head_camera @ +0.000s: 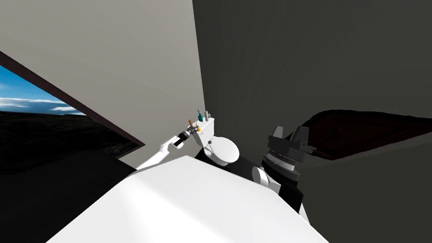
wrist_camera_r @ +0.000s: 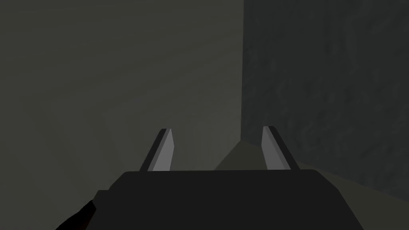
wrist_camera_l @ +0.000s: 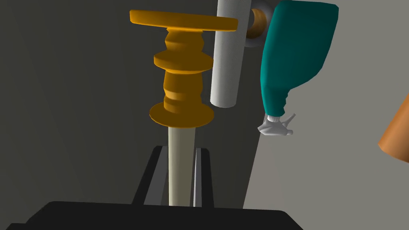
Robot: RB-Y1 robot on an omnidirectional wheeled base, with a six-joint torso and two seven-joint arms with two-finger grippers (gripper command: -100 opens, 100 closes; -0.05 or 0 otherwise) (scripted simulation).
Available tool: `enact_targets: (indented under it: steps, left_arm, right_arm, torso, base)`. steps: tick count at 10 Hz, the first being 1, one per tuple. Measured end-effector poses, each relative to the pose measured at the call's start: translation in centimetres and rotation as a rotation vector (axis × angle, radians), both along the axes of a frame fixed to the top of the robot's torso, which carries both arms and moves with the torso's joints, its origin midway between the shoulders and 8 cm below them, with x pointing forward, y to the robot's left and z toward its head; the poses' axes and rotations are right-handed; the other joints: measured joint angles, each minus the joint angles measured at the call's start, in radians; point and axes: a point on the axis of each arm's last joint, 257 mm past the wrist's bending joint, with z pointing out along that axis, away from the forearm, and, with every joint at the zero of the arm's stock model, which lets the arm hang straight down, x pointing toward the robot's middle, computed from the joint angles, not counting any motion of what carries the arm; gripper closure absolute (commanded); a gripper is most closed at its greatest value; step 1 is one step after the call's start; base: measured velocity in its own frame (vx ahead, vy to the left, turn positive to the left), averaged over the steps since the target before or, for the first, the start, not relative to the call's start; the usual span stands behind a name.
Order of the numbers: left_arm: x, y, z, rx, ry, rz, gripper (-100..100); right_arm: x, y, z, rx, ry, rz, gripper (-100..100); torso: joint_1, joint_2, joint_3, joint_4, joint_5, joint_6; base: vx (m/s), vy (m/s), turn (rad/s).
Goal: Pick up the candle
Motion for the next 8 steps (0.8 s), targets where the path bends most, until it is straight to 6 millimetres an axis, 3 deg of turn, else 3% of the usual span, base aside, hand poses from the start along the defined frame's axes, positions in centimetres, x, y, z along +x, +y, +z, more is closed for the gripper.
enact_targets:
  steps: [7,8]
  left_arm:
    - [-4.0,-1.0,1.9,0.009,-0.004,0.021,100]
    - [-4.0,-1.1,2.0,0.01,-0.007,0.018,0]
  right_arm:
    - [0.0,0.0,0.0,0.0,0.0,0.0,0]
    - [0.0,0.0,0.0,0.0,0.0,0.0,0]
  torso:
    - [-0.002,0.0,0.0,0.0,0.0,0.001]
    - [-0.002,0.001,0.0,0.0,0.0,0.001]
  base:
    - [0.028,0.018,-0.01]
    - [0.0,0.0,0.0]
